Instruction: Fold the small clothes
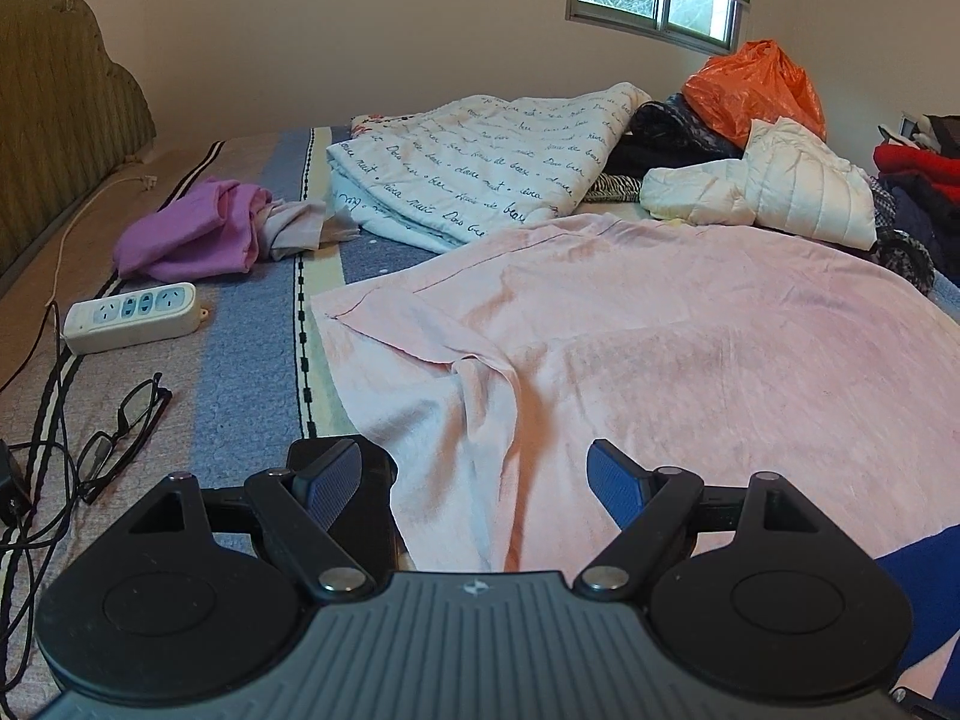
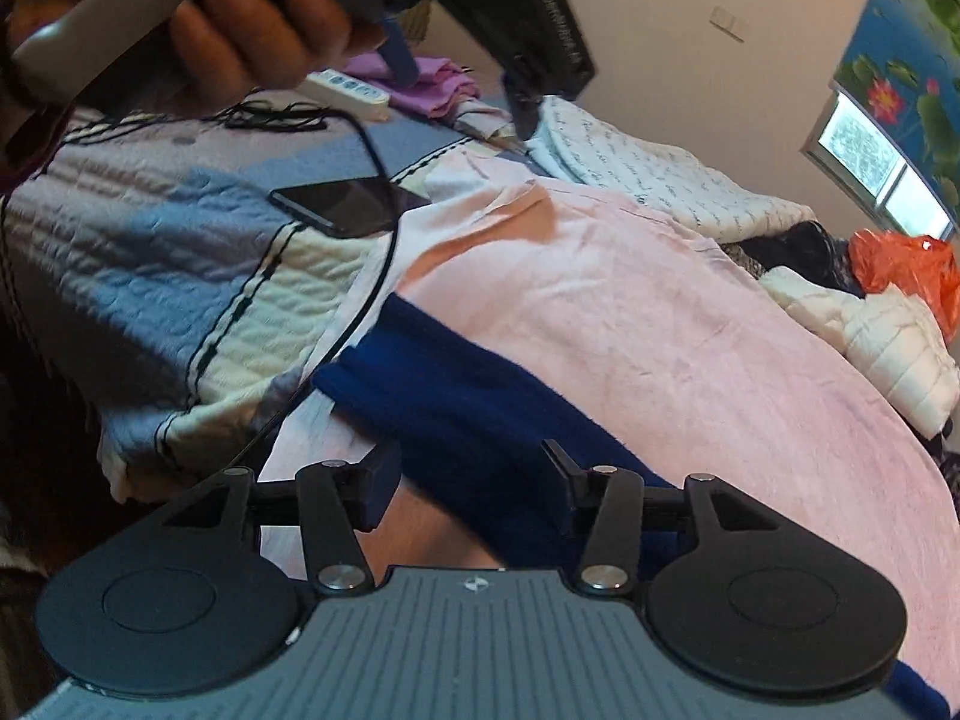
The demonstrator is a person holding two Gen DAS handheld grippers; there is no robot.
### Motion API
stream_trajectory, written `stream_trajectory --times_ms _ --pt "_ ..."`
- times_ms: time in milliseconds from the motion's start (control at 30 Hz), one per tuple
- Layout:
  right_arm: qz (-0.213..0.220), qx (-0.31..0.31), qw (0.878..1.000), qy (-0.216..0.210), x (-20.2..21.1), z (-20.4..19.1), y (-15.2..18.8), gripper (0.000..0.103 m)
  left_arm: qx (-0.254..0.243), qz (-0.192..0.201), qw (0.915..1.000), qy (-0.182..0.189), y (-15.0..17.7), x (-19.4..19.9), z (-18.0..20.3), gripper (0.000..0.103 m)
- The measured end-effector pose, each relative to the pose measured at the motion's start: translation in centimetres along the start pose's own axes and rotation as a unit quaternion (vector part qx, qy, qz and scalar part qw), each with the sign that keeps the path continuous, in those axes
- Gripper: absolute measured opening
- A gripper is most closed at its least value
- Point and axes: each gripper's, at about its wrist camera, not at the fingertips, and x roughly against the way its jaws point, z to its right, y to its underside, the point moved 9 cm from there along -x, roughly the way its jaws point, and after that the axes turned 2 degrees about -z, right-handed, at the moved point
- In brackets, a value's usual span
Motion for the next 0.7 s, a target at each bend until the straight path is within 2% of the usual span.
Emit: stream_trajectory --times_ms 100,200,333,367,400,533,567,633,700 --pt "-0.014 0.077 0.994 0.071 -0.9 -0.5 0.5 0.055 0.003 0.001 1.0 -0.005 0.0 0.0 -0.2 0.083" --pt "-0.001 0.118 0.989 0.09 -1.4 -1.4 -0.1 0.057 0.002 -0.007 1.0 0.002 0.3 -0.2 0.0 0.083" --pt "0.013 0.172 0.975 0.138 -3.4 -2.3 -1.2 0.062 0.003 -0.008 0.9999 0.005 0.5 -0.2 0.2 0.083" --pt "0.015 0.177 0.973 0.144 -3.9 -2.5 -1.5 0.059 0.003 -0.008 0.9999 0.006 0.5 -0.2 0.2 0.083" --pt "0.012 0.177 0.974 0.139 -4.4 -2.7 -1.8 0.046 0.002 -0.008 0.9999 0.006 0.5 -0.2 0.2 0.083" --pt "0.001 0.157 0.981 0.114 -5.4 -2.9 -2.5 0.009 0.007 -0.012 0.9999 0.005 0.6 -0.4 0.1 0.083" --pt "0.002 0.136 0.985 0.103 -5.2 -2.6 -2.6 0.008 0.009 -0.012 0.9999 0.006 0.6 -0.4 0.0 0.083" --pt "0.011 0.053 0.996 0.07 -4.4 -0.9 -3.1 0.005 0.009 -0.011 0.9999 0.008 0.7 -0.3 0.2 0.083" --pt "0.03 -0.048 0.997 0.051 -3.2 2.3 -3.4 0.005 0.006 -0.005 0.9999 0.012 0.7 -0.1 0.8 0.083"
